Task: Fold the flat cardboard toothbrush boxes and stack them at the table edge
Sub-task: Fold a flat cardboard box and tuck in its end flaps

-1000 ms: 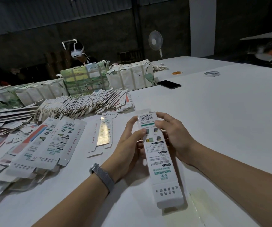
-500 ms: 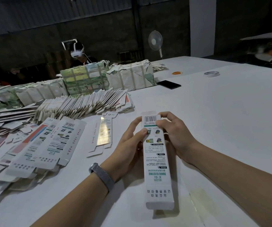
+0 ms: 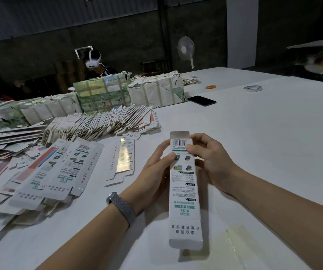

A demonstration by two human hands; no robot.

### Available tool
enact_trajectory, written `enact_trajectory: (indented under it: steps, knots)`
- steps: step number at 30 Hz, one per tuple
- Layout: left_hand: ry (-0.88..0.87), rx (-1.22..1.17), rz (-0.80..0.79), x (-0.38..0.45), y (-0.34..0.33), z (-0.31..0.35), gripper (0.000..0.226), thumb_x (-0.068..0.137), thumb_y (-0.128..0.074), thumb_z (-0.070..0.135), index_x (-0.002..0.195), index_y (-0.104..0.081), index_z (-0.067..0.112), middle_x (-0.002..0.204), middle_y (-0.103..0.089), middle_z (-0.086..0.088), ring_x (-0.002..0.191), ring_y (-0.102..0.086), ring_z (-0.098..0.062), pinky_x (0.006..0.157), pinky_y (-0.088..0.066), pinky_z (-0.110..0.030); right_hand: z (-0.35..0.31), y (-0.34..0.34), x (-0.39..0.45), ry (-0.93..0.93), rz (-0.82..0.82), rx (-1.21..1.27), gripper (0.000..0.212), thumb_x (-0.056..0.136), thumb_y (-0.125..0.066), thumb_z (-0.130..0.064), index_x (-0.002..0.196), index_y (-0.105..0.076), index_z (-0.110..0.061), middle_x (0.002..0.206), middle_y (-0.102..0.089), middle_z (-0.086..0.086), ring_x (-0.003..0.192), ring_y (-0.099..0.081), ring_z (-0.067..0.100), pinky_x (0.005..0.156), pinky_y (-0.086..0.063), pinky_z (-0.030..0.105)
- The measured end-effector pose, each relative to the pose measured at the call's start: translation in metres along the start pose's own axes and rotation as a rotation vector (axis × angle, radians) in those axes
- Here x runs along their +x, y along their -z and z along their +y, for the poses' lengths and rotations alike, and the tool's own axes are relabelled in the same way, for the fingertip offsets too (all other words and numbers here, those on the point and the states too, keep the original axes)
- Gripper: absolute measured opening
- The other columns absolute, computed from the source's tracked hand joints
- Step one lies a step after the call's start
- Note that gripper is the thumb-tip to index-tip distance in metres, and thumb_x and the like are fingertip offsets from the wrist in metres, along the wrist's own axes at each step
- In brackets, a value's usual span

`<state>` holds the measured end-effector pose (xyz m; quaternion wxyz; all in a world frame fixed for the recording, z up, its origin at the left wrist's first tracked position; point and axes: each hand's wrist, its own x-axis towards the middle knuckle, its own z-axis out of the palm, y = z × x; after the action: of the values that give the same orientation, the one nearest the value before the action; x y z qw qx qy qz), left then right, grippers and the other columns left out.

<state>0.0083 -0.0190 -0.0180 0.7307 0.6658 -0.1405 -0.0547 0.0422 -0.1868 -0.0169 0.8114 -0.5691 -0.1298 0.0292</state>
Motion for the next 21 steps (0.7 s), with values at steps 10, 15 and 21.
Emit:
enact_trajectory:
  steps: [10, 15, 21]
  knots:
    - [0.022, 0.027, 0.098, -0.0013, -0.0068, 0.0043, 0.031, 0.106, -0.044, 0.019, 0.135, -0.044, 0.031, 0.109, -0.069, -0.025, 0.093, -0.058, -0.035, 0.084, -0.049, -0.045, -0.0003, -0.0009, -0.0009, 0.045, 0.008, -0.034, 0.022, 0.095, -0.061, -0.002, 0.101, -0.055, -0.022, 0.103, -0.066, 0.011, 0.076, -0.071, 0.025, 0.059, -0.055, 0.032]
    - [0.001, 0.044, 0.059, -0.0004, -0.0038, 0.0011, 0.039, 0.106, -0.044, 0.019, 0.143, -0.043, 0.030, 0.120, -0.071, -0.018, 0.102, -0.068, -0.033, 0.086, -0.055, -0.042, -0.0026, -0.0021, -0.0023, 0.042, 0.007, -0.035, 0.027, 0.094, -0.061, 0.000, 0.106, -0.055, -0.024, 0.118, -0.062, 0.020, 0.078, -0.069, 0.027, 0.058, -0.055, 0.030]
    - [0.011, -0.031, 0.062, 0.0000, -0.0022, -0.0008, 0.029, 0.106, -0.046, 0.019, 0.131, -0.053, 0.031, 0.108, -0.062, -0.027, 0.095, -0.045, -0.039, 0.084, -0.036, -0.052, -0.0026, -0.0010, -0.0023, 0.020, -0.012, -0.031, 0.027, 0.096, -0.058, 0.000, 0.114, -0.063, -0.020, 0.108, -0.070, 0.008, 0.075, -0.071, 0.020, 0.059, -0.055, 0.029]
